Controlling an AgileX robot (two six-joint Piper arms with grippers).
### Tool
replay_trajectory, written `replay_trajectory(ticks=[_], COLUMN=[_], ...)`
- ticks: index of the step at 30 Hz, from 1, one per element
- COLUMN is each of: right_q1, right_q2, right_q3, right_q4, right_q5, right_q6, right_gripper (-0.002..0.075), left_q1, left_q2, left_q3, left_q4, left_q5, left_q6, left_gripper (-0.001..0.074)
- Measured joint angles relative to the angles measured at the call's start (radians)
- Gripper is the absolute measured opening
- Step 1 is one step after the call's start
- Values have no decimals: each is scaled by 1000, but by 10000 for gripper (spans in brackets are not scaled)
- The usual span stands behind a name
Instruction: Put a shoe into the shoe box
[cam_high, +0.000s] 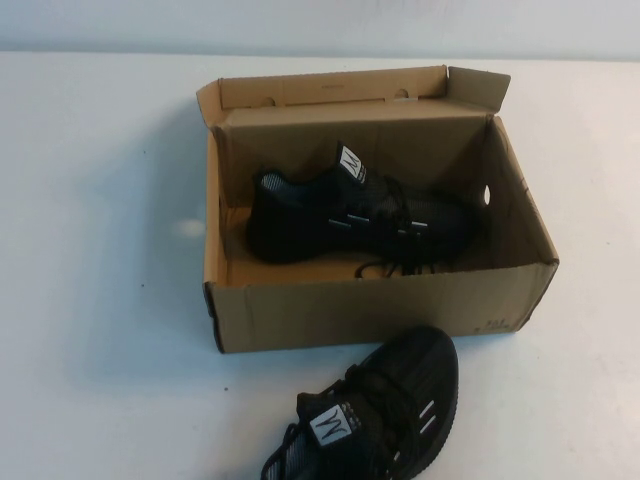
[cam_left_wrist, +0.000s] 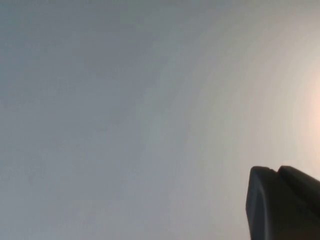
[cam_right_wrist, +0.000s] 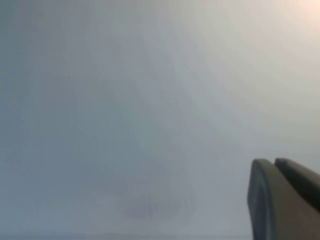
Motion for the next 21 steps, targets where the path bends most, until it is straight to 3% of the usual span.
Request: replay_trajectory(ticks=[7,15,21], right_q1=[0,81,206], right_q2=[135,272,490], right_q3=[-11,-38,-125], right_q4=[-13,245,274], right_q5=[300,609,825], right_q6=[-87,-231,-305], right_gripper=[-16,-16,-15], left_q1=[0,0,0], left_q2=[110,136,136], left_q3=[-8,-8,-8], left_q4=[0,-19,-20], left_q5=[361,495,546], left_q6=[0,0,20], left_gripper=[-1,-1,-1])
